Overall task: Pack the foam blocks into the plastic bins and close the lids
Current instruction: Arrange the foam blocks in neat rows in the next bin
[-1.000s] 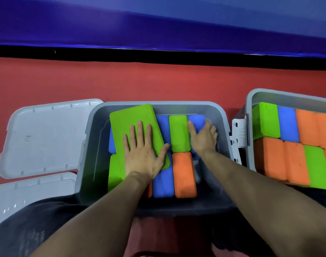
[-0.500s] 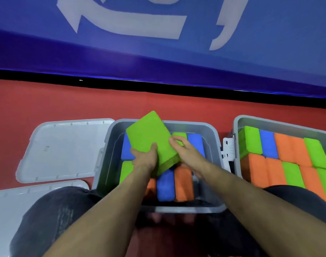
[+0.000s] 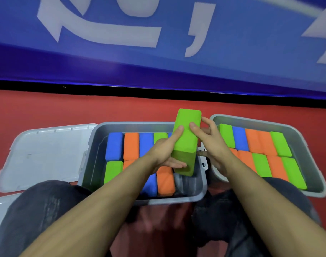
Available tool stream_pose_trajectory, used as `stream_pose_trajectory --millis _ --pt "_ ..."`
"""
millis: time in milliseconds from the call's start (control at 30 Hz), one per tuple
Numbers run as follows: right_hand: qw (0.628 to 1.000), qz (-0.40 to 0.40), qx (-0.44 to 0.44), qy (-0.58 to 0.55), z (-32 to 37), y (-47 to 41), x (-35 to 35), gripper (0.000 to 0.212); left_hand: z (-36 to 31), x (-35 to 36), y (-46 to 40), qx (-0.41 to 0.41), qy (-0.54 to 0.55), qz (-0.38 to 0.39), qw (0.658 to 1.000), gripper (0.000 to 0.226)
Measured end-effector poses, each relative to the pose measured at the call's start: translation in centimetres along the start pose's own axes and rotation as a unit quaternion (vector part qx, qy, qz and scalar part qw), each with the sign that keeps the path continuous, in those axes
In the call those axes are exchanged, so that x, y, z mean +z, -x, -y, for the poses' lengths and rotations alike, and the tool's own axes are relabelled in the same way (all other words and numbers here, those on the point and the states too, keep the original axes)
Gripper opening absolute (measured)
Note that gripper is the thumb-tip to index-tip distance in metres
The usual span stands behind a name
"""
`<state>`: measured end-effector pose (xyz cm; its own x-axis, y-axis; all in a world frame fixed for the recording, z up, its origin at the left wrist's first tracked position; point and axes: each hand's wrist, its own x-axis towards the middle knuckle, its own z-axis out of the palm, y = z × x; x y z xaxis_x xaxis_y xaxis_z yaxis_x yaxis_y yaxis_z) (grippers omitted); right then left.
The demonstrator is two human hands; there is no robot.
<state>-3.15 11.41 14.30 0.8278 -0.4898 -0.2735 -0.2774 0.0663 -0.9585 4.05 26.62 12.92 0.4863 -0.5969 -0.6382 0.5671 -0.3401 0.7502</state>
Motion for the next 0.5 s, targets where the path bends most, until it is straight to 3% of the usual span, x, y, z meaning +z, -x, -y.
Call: stream_pose_trajectory --millis 133,367,500 --pt "0.998 0.025 0.058 0.029 -0.6 0.1 -1.2 0.059 0.8 0.3 0.2 -0.011 -0.049 -0.004 0.999 0.103" --pt "0.985 0.064 0.147 0.063 -2.9 -1.1 -1.8 0.062 2.0 1.1 -0.6 -0.032 -0.095 -0.031 0.995 0.108" --pt "0.985 0.066 0.154 0.049 -3.8 -1.2 -1.3 0.048 2.6 1.4 -1.4 -0.039 -0.098 -0.035 0.994 0.073"
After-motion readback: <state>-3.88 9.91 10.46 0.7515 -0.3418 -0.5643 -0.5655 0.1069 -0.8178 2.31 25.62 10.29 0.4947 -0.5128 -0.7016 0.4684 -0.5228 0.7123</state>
